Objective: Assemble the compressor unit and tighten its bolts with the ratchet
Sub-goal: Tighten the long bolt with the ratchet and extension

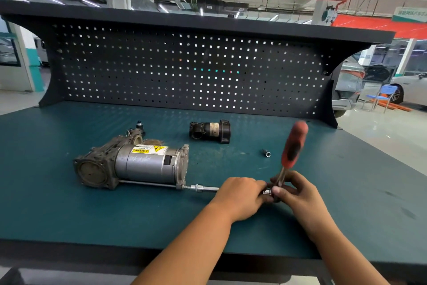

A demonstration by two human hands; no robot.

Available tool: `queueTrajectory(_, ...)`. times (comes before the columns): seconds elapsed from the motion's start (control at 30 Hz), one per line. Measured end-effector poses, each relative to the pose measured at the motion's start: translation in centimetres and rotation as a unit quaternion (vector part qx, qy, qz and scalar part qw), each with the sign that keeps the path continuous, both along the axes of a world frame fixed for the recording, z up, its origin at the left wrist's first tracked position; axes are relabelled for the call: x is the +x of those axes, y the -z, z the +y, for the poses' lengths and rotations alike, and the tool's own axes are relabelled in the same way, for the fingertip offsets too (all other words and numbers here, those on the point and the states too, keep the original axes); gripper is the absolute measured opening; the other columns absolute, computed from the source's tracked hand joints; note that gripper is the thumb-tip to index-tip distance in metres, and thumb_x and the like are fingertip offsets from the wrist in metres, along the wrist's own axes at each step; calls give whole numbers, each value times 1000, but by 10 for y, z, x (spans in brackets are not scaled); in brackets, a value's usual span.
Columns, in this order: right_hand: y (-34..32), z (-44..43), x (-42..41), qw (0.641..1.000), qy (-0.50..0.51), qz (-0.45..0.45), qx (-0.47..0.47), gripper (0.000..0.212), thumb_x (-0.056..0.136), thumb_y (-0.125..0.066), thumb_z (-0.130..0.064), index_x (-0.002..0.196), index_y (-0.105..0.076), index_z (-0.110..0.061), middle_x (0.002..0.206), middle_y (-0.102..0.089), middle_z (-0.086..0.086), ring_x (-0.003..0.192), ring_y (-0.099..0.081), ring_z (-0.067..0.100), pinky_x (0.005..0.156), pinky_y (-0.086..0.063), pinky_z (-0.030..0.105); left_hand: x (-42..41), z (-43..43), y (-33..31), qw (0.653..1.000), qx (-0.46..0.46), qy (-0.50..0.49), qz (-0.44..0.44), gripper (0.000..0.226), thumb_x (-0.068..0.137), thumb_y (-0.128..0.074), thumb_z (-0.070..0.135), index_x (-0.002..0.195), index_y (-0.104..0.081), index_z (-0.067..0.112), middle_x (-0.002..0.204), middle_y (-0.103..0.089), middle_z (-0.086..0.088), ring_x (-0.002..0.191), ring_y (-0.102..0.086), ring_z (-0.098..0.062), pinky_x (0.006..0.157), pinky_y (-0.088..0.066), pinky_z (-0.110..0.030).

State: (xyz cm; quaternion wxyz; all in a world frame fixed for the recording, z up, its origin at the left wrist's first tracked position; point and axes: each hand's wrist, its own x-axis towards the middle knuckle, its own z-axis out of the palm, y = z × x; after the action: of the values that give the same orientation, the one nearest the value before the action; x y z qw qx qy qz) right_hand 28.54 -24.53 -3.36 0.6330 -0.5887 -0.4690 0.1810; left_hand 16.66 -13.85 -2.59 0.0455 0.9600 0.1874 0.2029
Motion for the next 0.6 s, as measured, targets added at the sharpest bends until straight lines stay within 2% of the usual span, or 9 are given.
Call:
queueTrajectory(0.07,-1,3,0,998,46,-33,-26,9,87,-63,-4,86,-63,-13,70,-69,-5,66,-65,7,67,-52,21,-1,0,0,1000,1,4,-6,41,92,-46,53,105,-58,17,104,-65,-9,99,-57,-33,69,-36,-36)
queueTrajectory(0.13,-1,7,-2,991,80,-87,-61,13,91,-60,-16,78,-62,-20,62,-65,-8,60,-58,2,62,-46,16,-3,0,-1,1000,0,6,-7,41,91,-47,54,109,-53,18,104,-66,-10,99,-58,-33,68,-35,-36)
queueTrajectory(0.2,-1,10,-4,979,107,-137,-104,20,94,-56,-24,75,-60,-21,62,-60,-5,61,-54,8,54,-39,12,-4,-1,-1,1000,-4,10,-7,43,89,-50,55,114,-47,21,103,-67,-8,98,-58,-33,67,-33,-35)
queueTrajectory(0.27,-2,11,-4,978,107,-128,-128,24,96,-52,-26,76,-61,-17,68,-61,0,66,-53,14,55,-38,13,-5,-3,-3,1000,-3,22,-10,43,87,-53,55,118,-48,25,105,-66,-5,100,-58,-30,68,-36,-35)
queueTrajectory(0.43,-5,8,-5,987,60,-70,-133,22,96,-51,-24,84,-65,-13,81,-67,5,75,-57,13,71,-43,28,-5,-4,-4,999,3,31,-17,37,90,-51,48,118,-55,24,111,-64,-3,104,-56,-27,74,-39,-36)
queueTrajectory(0.53,-5,2,-3,994,24,-55,-93,10,95,-54,-12,96,-63,-14,87,-68,8,80,-61,14,78,-47,29,-4,-4,-3,1000,0,29,-12,35,91,-51,47,113,-58,21,109,-64,-5,103,-57,-28,72,-37,-35)
queueTrajectory(0.6,-4,-2,-2,997,-10,-49,-67,14,92,-55,-1,98,-61,-13,83,-66,7,76,-62,11,73,-48,22,-2,-4,-3,1000,-1,25,-5,35,91,-51,47,110,-59,20,108,-65,-7,102,-57,-30,71,-36,-35)
